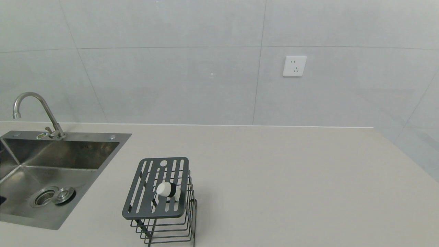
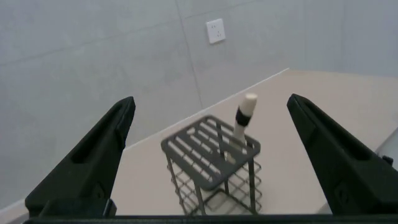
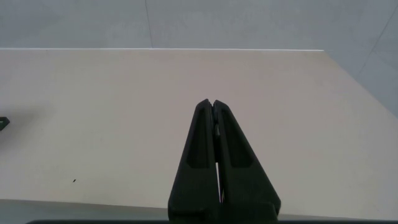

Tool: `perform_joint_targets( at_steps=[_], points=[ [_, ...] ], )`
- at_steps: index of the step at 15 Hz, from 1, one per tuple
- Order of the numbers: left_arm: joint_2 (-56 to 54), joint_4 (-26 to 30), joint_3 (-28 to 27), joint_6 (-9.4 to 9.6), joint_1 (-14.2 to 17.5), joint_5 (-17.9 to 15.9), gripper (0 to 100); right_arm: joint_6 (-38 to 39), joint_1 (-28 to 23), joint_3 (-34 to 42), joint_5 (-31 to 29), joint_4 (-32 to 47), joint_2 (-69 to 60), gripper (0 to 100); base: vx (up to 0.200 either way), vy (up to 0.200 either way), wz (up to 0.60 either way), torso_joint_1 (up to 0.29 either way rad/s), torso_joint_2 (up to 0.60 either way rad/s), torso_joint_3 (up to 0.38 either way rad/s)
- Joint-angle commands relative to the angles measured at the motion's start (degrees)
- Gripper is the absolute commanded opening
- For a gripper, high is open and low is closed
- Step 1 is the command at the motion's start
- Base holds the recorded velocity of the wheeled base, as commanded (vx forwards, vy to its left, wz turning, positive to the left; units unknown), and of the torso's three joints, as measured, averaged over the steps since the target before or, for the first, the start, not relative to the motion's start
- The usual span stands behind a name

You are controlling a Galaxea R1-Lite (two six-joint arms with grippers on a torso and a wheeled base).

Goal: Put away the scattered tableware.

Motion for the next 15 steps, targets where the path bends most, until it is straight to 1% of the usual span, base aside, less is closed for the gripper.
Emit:
perform_joint_targets(
  at_steps=[1,2,3,4,5,6,7,8,9,10,11,12,13,14,15],
  points=[
    [-14.61,11.7,-1.32,-0.76,4.61,4.89,100,0.0,0.01,0.0,0.01,0.05,0.09,0,0.0,0.0,0.0,0.0,0.0,0.0],
    [-14.7,12.49,-0.79,-1.28,5.93,6.47,100,0.0,-0.07,0.0,0.01,0.05,0.09,0,0.0,0.0,0.0,0.0,0.0,0.0],
    [-15.84,17.59,0.88,-1.81,9.36,8.14,100,0.0,0.01,0.0,0.01,-0.04,0.09,0,0.0,0.0,0.0,0.0,0.0,0.0],
    [-17.34,21.28,0.88,-1.9,10.32,8.32,100,0.0,0.01,0.0,0.01,-0.04,0.09,0,0.0,0.0,0.0,0.0,0.0,0.0],
    [-20.15,31.83,0.88,-0.76,11.03,10.25,100,0.0,0.01,0.0,0.01,-0.04,0.09,0,0.0,0.0,0.0,0.0,0.0,0.0],
    [-20.15,33.94,0.88,0.56,11.03,16.66,100,0.0,0.01,0.0,0.01,0.05,0.09,0,0.0,0.0,0.0,0.0,0.0,0.0],
    [-20.15,33.58,0.88,1.0,11.03,21.85,100,0.0,0.01,0.0,-0.08,-0.04,0.09,0,0.0,0.0,0.0,0.0,0.0,0.0],
    [-20.15,33.58,0.88,0.56,11.03,29.15,100,0.0,-0.07,0.0,-0.43,0.05,0.09,0,0.0,0.0,0.0,0.0,0.0,0.0],
    [-20.15,33.58,0.88,0.47,10.94,30.2,100,0.0,-0.07,0.0,-1.75,0.05,0.09,0,0.0,0.0,0.0,0.0,0.0,0.0],
    [-20.15,33.5,0.88,0.91,10.94,30.2,100,0.0,-0.07,0.0,-2.36,0.05,0.09,0,0.0,0.0,0.0,0.0,0.0,0.0],
    [-20.15,33.5,0.88,0.65,10.94,28.71,100,0.08,-0.07,0.0,-2.54,0.13,0.09,0,0.0,0.0,0.0,0.0,0.0,0.0],
    [-20.15,33.58,0.88,0.12,10.94,25.28,100,0.08,-0.07,0.0,-2.54,0.13,0.09,0,0.0,0.0,0.0,0.0,0.0,0.0],
    [-20.15,33.85,0.88,-1.11,10.94,21.76,100,0.08,-0.07,0.0,-2.54,0.13,0.09,0,0.0,0.0,0.0,0.0,0.0,0.0],
    [-20.15,34.64,0.88,-1.2,10.94,20.71,100,0.08,-0.07,0.0,-2.54,0.13,0.09,0,0.0,0.0,0.0,0.0,0.0,0.0],
    [-20.15,35.43,0.53,-1.46,10.94,20.97,100,0.08,-0.07,0.0,-2.54,0.13,0.09,0,0.0,0.0,0.0,0.0,0.0,0.0]
  ],
)
